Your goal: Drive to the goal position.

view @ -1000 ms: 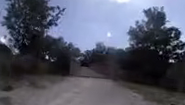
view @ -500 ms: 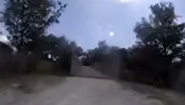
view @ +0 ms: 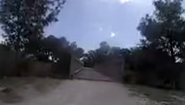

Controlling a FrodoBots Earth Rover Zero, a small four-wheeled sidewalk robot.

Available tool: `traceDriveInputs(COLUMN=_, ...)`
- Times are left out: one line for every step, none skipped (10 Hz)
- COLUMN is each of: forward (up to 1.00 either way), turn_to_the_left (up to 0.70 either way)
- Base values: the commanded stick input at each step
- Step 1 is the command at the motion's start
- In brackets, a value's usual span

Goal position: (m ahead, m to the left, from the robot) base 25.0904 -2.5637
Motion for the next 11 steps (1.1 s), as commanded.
traceDriveInputs(forward=0.85, turn_to_the_left=0.0)
traceDriveInputs(forward=0.85, turn_to_the_left=0.0)
traceDriveInputs(forward=0.85, turn_to_the_left=0.0)
traceDriveInputs(forward=0.85, turn_to_the_left=0.0)
traceDriveInputs(forward=0.85, turn_to_the_left=0.0)
traceDriveInputs(forward=0.85, turn_to_the_left=0.0)
traceDriveInputs(forward=0.85, turn_to_the_left=0.0)
traceDriveInputs(forward=0.85, turn_to_the_left=0.0)
traceDriveInputs(forward=0.85, turn_to_the_left=0.0)
traceDriveInputs(forward=0.85, turn_to_the_left=0.0)
traceDriveInputs(forward=0.85, turn_to_the_left=0.0)
